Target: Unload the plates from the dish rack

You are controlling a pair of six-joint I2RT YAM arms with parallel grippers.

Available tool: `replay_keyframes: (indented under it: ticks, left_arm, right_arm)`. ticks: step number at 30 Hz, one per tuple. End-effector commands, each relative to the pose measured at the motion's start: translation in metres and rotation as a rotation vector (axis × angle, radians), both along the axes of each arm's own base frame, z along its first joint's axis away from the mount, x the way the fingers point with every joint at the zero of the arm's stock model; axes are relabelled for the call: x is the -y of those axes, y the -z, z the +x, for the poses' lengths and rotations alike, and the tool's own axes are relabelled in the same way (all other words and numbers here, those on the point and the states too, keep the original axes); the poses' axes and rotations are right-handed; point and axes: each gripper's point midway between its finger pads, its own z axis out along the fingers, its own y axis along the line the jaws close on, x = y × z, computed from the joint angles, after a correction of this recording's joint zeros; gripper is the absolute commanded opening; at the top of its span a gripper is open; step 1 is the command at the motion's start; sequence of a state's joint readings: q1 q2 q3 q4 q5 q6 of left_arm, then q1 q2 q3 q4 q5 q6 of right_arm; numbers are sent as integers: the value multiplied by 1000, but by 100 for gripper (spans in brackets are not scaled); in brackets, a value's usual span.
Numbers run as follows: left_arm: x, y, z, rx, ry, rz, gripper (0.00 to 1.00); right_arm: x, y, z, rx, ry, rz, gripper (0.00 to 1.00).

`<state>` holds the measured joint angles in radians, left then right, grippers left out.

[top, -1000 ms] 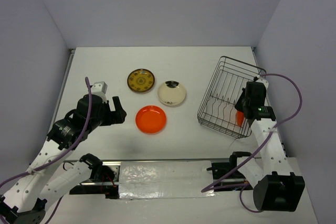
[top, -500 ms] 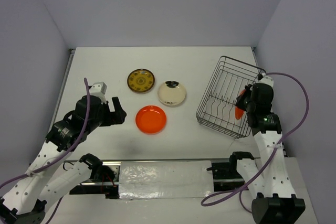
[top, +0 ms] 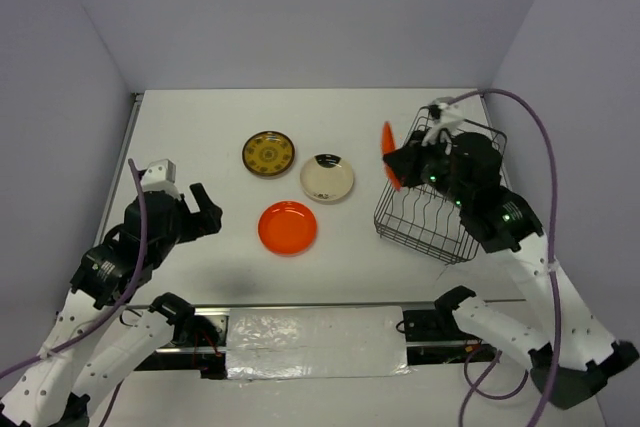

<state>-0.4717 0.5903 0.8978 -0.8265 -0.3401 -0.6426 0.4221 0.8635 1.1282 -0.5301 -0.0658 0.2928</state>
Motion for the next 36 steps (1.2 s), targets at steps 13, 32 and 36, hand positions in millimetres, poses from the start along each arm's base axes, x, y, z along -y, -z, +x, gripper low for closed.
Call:
replay_keyframes:
  ticks: [13, 32, 36]
  left_arm:
    - [-93, -45, -6, 209, -501, 29, 100]
    - [-90, -43, -7, 216, -473, 19, 99]
    - [-90, -44, -7, 219, -471, 18, 99]
  right_arm:
    - [-238, 113, -37, -181, -321, -403, 0]
    - [-282, 173, -31, -246, -277, -550, 67]
    - [-278, 150, -31, -226, -255, -507, 77]
